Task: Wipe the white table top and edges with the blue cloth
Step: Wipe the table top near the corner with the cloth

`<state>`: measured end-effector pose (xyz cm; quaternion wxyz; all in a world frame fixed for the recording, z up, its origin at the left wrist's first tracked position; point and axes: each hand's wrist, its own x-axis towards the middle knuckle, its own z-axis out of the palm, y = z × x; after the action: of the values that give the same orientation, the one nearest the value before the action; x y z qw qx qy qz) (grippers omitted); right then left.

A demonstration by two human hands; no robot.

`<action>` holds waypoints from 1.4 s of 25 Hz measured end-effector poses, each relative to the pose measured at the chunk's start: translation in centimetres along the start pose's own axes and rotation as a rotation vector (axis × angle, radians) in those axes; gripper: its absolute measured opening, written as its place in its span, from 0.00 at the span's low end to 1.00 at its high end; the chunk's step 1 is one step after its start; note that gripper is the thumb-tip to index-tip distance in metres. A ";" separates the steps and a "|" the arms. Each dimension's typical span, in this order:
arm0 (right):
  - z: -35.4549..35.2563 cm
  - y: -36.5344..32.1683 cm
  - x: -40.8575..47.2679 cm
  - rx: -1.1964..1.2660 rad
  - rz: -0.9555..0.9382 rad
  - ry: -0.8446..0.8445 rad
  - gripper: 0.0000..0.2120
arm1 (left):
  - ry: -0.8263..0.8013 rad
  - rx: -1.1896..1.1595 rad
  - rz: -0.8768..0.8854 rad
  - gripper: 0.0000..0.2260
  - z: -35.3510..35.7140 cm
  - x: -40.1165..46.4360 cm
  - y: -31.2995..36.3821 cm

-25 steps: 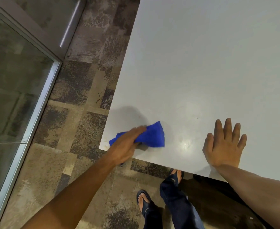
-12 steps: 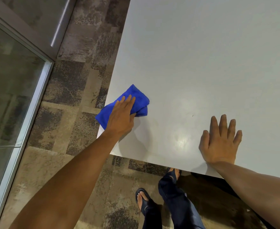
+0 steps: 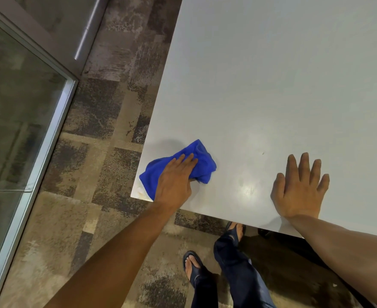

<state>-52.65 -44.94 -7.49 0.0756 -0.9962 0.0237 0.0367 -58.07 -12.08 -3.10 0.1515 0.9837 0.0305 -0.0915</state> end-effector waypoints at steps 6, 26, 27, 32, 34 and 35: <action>0.0 0.0 0.1 0.017 -0.001 -0.001 0.30 | -0.109 -0.023 0.074 0.29 1.0 -4.1 1.6; -0.1 0.0 -0.1 -0.004 -0.001 -0.013 0.31 | -0.010 0.044 -0.161 0.30 -2.6 4.8 -1.3; -0.1 -0.1 -0.1 -0.001 -0.004 -0.015 0.31 | -0.006 0.019 -0.155 0.29 -2.5 4.3 -1.2; -0.1 -0.1 -0.1 0.001 0.000 -0.010 0.31 | -0.031 -0.086 -0.112 0.26 -1.1 -1.2 0.8; -0.1 -0.1 0.0 0.003 -0.001 -0.016 0.31 | -0.049 -0.103 -0.106 0.26 -0.4 -2.9 1.5; 0.0 -0.1 0.0 0.001 -0.004 -0.012 0.31 | -0.068 -0.090 -0.101 0.26 -0.1 -3.5 1.6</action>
<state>-52.63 -44.84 -7.45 0.0763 -0.9960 0.0215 0.0423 -61.38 -13.75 -1.89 0.1916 0.9695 0.0788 -0.1311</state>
